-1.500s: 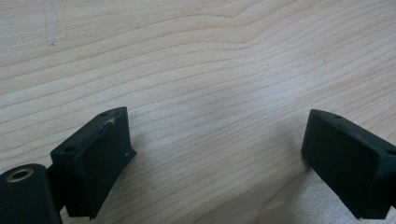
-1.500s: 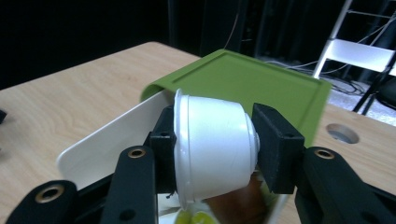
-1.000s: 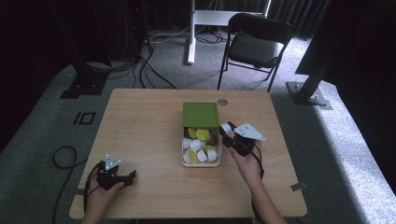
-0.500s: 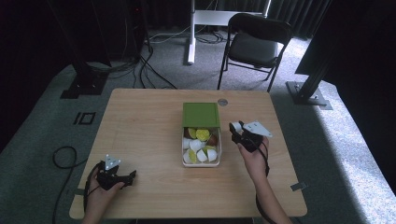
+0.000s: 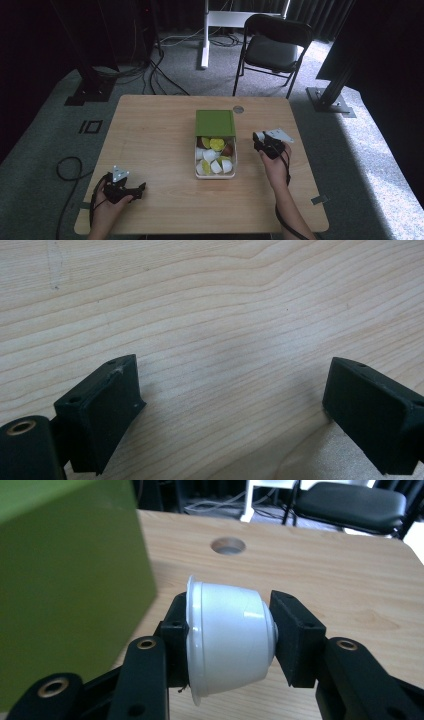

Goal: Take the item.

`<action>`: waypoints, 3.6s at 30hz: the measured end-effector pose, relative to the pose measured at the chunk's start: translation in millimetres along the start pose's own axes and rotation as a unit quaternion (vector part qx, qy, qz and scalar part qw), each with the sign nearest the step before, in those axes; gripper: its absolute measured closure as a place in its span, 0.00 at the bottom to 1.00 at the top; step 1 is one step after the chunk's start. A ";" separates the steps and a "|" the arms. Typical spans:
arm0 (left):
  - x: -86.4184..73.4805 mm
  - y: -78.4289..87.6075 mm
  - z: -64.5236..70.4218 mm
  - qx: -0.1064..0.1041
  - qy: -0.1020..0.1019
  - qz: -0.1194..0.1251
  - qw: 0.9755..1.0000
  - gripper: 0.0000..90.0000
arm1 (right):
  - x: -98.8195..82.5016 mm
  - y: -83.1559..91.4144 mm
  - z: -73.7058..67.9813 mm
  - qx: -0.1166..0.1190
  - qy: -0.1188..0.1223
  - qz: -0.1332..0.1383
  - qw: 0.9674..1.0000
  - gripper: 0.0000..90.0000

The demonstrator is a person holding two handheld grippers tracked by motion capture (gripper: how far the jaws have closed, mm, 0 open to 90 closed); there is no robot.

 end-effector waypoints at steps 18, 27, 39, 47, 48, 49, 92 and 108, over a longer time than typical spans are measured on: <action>0.0 0.0 0.0 0.000 0.000 0.000 1.000 0.11 | -33.1 -26.8 12.6 0.013 -0.020 -0.077 0.997 0.62; 0.0 0.0 0.0 0.000 0.000 0.000 1.000 0.11 | -43.8 -31.4 12.2 0.021 -0.031 -0.100 0.994 0.61; 0.0 0.0 0.0 0.000 0.000 0.000 1.000 0.11 | -34.6 -20.6 19.1 0.041 -0.027 -0.070 0.996 0.33; 0.0 0.0 0.0 0.000 0.000 0.000 1.000 0.11 | -33.6 -4.8 18.3 0.083 0.011 -0.048 0.995 0.21; 0.0 0.0 0.0 0.000 0.000 0.000 1.000 0.11 | -31.9 -3.0 19.6 0.081 -0.003 -0.039 0.996 0.22; 0.0 0.0 0.1 0.000 0.000 0.000 1.000 0.11 | -31.3 -1.4 20.4 0.084 -0.012 -0.033 0.996 0.23; 0.0 0.0 -0.1 0.000 -0.001 0.000 1.000 0.11 | -93.0 83.9 4.7 0.299 0.152 -0.087 0.938 0.24; 0.0 0.0 -0.1 0.000 0.000 0.000 1.000 0.11 | -113.7 98.1 -2.1 0.338 0.235 -0.111 0.904 0.24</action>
Point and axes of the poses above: each handheld gripper's, and its own axes: y roughly backward along the jaws, x roughly out of its top, z roughly to its right, the point moved 8 cm from there along -y, roughly forward along the jaws, and after that the axes turned 5 degrees about -x, right-handed, at the moved point
